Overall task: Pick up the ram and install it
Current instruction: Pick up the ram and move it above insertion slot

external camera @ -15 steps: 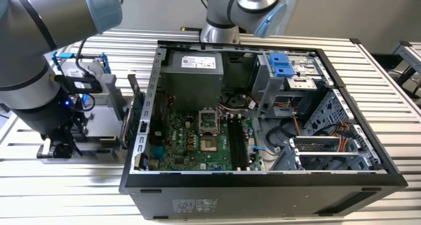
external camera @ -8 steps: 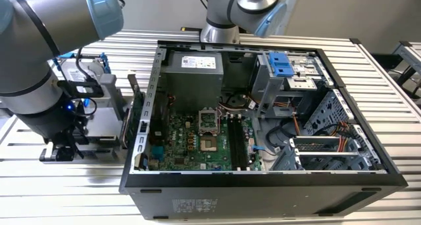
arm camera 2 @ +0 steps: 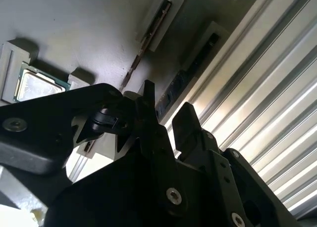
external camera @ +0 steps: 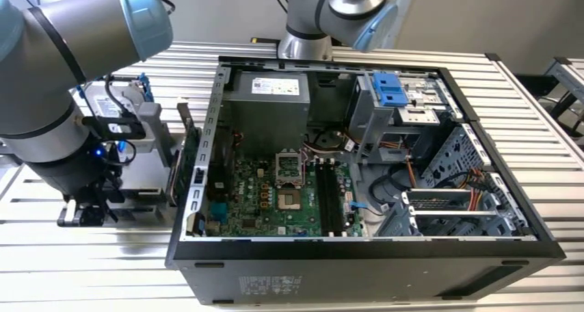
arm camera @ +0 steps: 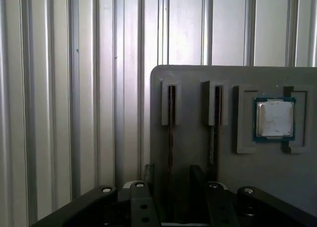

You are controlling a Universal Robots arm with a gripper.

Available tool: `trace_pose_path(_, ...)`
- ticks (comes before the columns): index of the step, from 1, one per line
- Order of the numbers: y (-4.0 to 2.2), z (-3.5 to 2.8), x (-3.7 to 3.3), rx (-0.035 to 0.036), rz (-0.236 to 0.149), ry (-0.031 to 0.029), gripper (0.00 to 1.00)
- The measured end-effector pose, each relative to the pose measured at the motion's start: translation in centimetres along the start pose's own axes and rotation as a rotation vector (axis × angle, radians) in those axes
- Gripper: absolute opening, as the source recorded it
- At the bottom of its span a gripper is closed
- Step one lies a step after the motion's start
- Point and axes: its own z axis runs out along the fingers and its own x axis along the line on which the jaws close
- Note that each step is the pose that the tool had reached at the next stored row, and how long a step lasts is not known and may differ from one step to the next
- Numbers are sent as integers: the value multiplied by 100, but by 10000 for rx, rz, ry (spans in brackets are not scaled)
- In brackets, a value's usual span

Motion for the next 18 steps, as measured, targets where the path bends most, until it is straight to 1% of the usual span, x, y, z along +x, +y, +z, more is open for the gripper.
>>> trace_pose_path(6, 0, 24, 1, 3, 38, -2, 100)
trace_pose_path(16, 0, 27, 3, 3, 41, -2, 100)
trace_pose_path(17, -1, 27, 4, 3, 41, -2, 0)
trace_pose_path(18, -1, 27, 4, 3, 40, -2, 0)
